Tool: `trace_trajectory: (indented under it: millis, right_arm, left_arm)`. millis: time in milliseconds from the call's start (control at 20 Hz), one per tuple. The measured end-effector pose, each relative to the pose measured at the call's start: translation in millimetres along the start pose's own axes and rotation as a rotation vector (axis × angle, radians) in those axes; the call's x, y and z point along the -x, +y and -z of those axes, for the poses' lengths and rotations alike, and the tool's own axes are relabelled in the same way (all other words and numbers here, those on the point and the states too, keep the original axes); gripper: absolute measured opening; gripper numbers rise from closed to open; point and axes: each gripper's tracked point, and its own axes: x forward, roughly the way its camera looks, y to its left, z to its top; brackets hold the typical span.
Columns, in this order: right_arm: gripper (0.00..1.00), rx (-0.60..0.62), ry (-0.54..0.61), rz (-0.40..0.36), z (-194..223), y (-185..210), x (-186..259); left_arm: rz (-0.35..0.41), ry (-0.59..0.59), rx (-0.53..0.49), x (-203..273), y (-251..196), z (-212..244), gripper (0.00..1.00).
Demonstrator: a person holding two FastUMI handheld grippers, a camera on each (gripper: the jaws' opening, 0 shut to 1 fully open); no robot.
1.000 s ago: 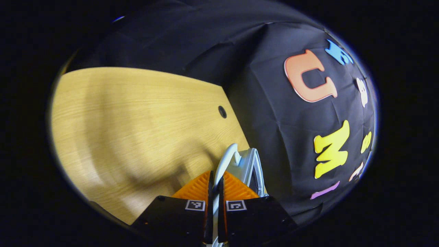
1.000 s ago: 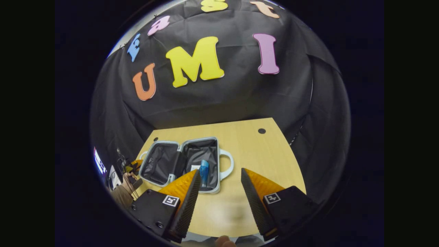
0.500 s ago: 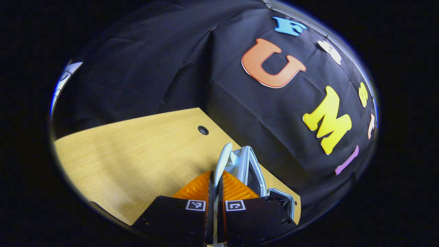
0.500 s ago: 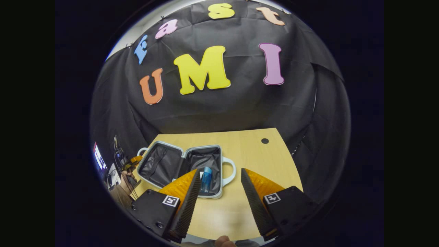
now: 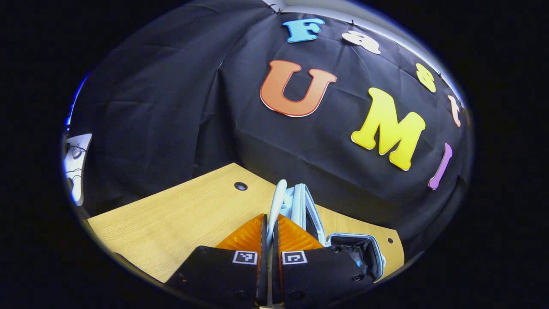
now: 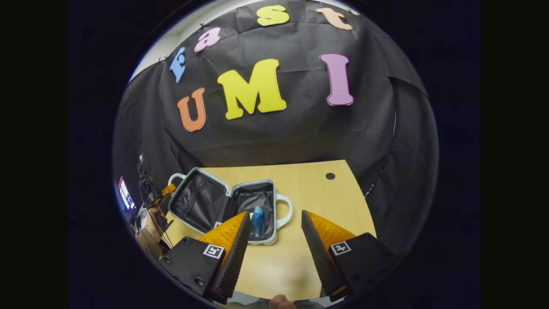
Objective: First open the suitcase, pack the skin care products into it, and then close the suitcase.
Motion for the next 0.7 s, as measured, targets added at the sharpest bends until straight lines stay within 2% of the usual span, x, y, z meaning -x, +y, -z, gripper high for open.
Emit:
trace_trajectory:
  millis: [50, 100, 150, 200, 350, 400, 450, 700]
  right_arm:
    - [0.72, 0.002, -0.003, -0.004, -0.9, -4.7, 2.1]
    - [0.67, 0.005, -0.009, -0.003, -0.3, -9.3, 4.7]
    - [0.67, 0.007, -0.017, -0.006, -2.3, -15.0, 5.8]
    - [0.72, 0.006, -0.026, -0.01, -4.6, -19.6, 8.3]
    - [0.71, 0.0, -0.041, -0.025, -7.8, -30.6, 14.0]
    - [0.67, -0.005, -0.042, -0.033, -8.8, -33.0, 14.7]
    - [0.71, -0.006, -0.04, -0.04, -8.0, -36.3, 14.5]
    - [0.72, 0.012, -0.052, -0.082, -4.2, -40.2, 18.8]
  left_arm:
    - [-0.009, -0.007, -0.026, 6.2, -7.3, -0.6, 0.07]
    - [-0.012, -0.018, -0.053, 10.0, -13.1, -1.5, 0.07]
    - [-0.015, -0.03, -0.078, 14.4, -20.9, -3.1, 0.07]
    - [-0.016, -0.043, -0.099, 19.6, -28.5, -5.2, 0.07]
    - [-0.025, -0.075, -0.173, 31.8, -53.1, -7.9, 0.06]
    - [-0.035, -0.086, -0.21, 34.7, -61.6, -8.8, 0.06]
    - [-0.037, -0.095, -0.241, 36.8, -70.1, -9.5, 0.07]
    - [-0.075, -0.139, -0.417, 46.3, -114.2, -11.4, 0.07]
